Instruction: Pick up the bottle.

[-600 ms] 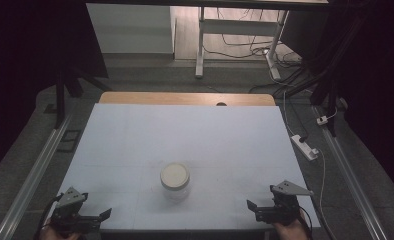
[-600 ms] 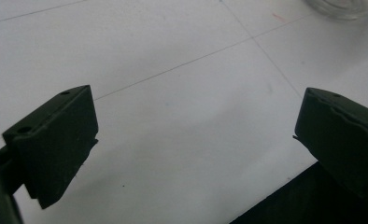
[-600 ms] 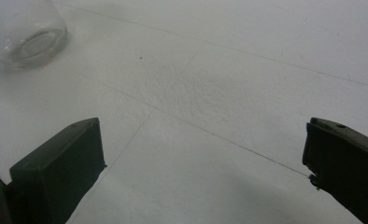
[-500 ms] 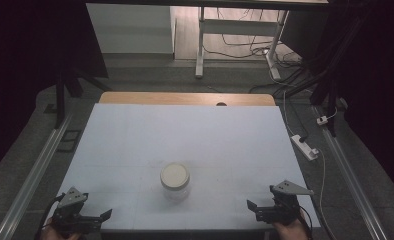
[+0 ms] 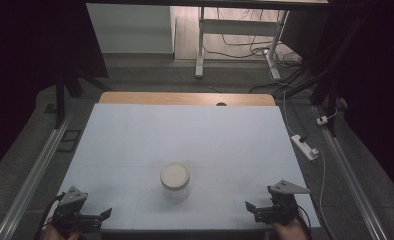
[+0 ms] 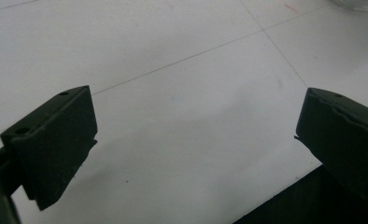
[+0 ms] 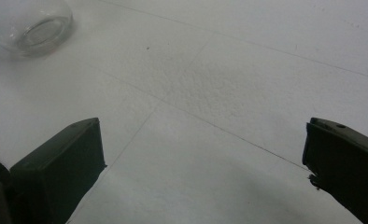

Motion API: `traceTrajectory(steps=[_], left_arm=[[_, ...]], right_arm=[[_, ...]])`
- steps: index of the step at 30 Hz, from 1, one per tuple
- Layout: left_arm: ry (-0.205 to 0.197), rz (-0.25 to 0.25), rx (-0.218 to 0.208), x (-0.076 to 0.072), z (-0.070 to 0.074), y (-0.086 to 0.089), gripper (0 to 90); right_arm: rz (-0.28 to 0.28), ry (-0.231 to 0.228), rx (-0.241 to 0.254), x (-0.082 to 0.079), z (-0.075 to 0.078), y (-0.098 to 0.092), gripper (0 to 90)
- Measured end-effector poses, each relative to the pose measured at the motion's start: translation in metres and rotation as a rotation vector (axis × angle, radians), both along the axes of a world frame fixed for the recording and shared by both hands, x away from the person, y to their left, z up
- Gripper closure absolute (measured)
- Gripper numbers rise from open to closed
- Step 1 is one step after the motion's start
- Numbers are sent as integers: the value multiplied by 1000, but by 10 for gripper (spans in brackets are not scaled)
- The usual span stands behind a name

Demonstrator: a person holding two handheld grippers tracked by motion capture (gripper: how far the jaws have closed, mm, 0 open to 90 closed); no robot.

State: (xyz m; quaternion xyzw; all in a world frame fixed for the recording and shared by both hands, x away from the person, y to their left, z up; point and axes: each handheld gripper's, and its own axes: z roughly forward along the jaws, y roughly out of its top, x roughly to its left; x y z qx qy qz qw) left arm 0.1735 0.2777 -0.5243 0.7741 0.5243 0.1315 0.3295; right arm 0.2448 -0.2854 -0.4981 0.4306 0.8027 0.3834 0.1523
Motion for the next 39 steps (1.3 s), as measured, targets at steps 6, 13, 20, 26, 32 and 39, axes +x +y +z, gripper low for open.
traceTrajectory(steps=[6,13,20,26,32,39], left_arm=[[13,-29,5,1,0,-2,6],[40,-42,-35,4,-1,2,12],[15,-83,-95,3,1,2,14],[-7,-101,-90,3,4,-5,7],[-16,-118,-80,6,7,-10,7],[-35,-178,-57,11,11,-23,2]], right_arm=[[-4,24,0,2,-1,0,0],[-3,31,-10,3,-1,1,0],[-2,42,-10,4,-1,1,0],[2,44,-12,4,-2,1,0],[9,46,-17,4,-2,2,0],[15,48,-25,4,-2,3,0]])
